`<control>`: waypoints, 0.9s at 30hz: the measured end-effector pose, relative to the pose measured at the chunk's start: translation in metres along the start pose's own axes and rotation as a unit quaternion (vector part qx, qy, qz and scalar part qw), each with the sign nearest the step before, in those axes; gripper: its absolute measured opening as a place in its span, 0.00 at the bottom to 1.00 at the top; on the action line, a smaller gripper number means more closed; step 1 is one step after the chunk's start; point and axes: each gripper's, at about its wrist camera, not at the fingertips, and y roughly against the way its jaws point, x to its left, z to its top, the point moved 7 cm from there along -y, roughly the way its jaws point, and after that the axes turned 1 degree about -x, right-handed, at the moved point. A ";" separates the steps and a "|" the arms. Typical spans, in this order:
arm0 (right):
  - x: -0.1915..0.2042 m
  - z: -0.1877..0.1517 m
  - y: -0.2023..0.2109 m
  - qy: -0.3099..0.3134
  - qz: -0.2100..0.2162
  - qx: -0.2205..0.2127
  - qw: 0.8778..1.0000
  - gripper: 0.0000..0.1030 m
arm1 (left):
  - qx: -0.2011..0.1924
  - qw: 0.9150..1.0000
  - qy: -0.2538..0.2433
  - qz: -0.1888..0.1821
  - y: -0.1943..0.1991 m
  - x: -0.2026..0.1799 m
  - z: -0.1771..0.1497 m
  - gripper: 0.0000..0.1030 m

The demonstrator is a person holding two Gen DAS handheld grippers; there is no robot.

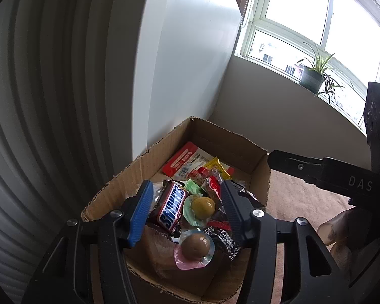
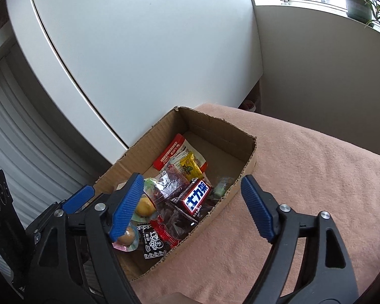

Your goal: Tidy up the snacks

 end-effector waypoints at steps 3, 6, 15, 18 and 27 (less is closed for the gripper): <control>-0.006 -0.002 0.008 0.000 -0.003 -0.001 1.000 0.83 | -0.002 1.000 0.000 0.002 0.005 -0.003 -0.002 0.58; -0.011 -0.006 0.020 0.000 -0.007 -0.006 1.000 0.83 | -0.005 1.000 -0.001 0.004 0.011 -0.007 -0.002 0.61; -0.017 -0.027 0.057 0.012 -0.013 -0.027 0.999 0.89 | -0.015 1.000 -0.014 0.003 0.037 -0.027 -0.012 0.65; -0.018 -0.034 0.072 0.024 -0.022 -0.039 0.999 0.89 | -0.017 1.000 -0.020 -0.001 0.045 -0.034 -0.014 0.65; -0.023 -0.058 0.111 0.047 -0.044 -0.068 0.996 0.89 | -0.023 0.999 -0.035 0.000 0.074 -0.056 -0.029 0.65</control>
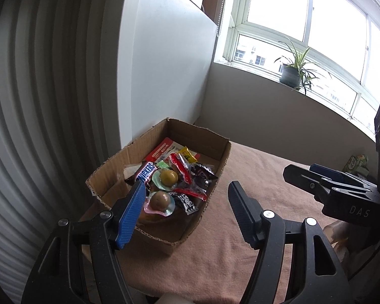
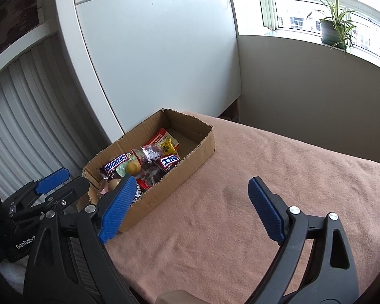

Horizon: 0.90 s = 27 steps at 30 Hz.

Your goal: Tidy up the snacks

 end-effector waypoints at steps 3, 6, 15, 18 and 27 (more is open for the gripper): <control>-0.004 -0.011 0.012 0.001 -0.006 -0.003 1.000 0.89 | 0.002 1.000 -0.006 0.005 0.009 -0.006 -0.011 0.66; -0.010 -0.021 0.025 -0.001 -0.020 -0.009 1.000 0.89 | 0.011 1.000 -0.003 0.009 0.015 -0.008 -0.024 0.66; -0.023 -0.043 0.051 0.008 -0.064 -0.021 0.998 0.89 | 0.024 0.999 0.006 0.024 0.025 -0.007 -0.035 0.67; -0.027 -0.047 0.053 0.002 -0.064 -0.016 0.998 0.89 | 0.020 0.999 0.007 0.025 0.027 -0.008 -0.034 0.67; -0.030 -0.047 0.053 0.000 -0.069 -0.015 0.997 0.89 | 0.022 0.999 0.005 0.022 0.027 -0.011 -0.036 0.67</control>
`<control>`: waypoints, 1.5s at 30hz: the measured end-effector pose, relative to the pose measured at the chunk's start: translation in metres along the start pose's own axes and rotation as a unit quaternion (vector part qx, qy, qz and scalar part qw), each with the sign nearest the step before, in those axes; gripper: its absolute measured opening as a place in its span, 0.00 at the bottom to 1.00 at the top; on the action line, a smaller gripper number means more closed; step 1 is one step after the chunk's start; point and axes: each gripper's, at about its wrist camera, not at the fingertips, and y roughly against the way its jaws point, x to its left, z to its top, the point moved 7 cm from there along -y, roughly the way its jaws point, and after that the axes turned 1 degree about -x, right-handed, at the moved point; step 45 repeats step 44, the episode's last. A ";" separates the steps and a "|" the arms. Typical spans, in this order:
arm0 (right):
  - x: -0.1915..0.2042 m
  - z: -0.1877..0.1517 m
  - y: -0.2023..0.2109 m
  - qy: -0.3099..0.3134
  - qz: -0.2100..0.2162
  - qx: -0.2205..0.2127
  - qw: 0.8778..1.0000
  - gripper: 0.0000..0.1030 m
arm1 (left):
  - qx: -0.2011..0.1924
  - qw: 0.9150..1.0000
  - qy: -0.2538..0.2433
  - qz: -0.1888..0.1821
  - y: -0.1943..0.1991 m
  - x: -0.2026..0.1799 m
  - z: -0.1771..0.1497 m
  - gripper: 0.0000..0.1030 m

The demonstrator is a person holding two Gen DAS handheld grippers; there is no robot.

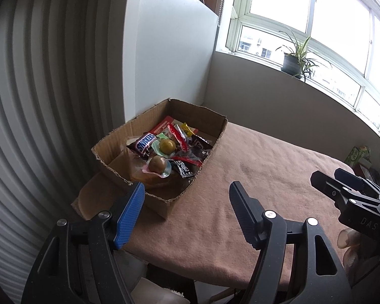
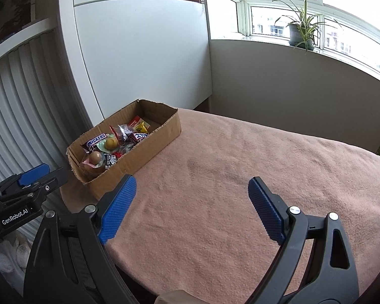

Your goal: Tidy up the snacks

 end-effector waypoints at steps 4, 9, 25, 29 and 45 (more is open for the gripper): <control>0.000 0.000 -0.001 -0.002 0.000 0.001 1.000 0.89 | -0.002 1.000 -0.001 0.001 0.001 0.000 0.001 0.67; 0.001 0.000 -0.001 -0.001 -0.001 0.000 1.000 0.89 | -0.002 1.000 0.000 0.001 0.001 0.000 0.001 0.67; -0.002 0.000 0.001 -0.002 -0.003 -0.001 1.000 0.89 | -0.007 1.000 -0.004 -0.003 0.003 -0.004 0.004 0.67; 0.000 -0.001 0.002 0.000 0.000 0.000 1.000 0.89 | -0.007 1.000 -0.005 -0.004 0.003 -0.004 0.004 0.67; -0.002 -0.003 -0.002 0.001 0.004 0.009 1.000 0.89 | -0.005 1.000 -0.002 -0.006 0.001 -0.003 0.004 0.67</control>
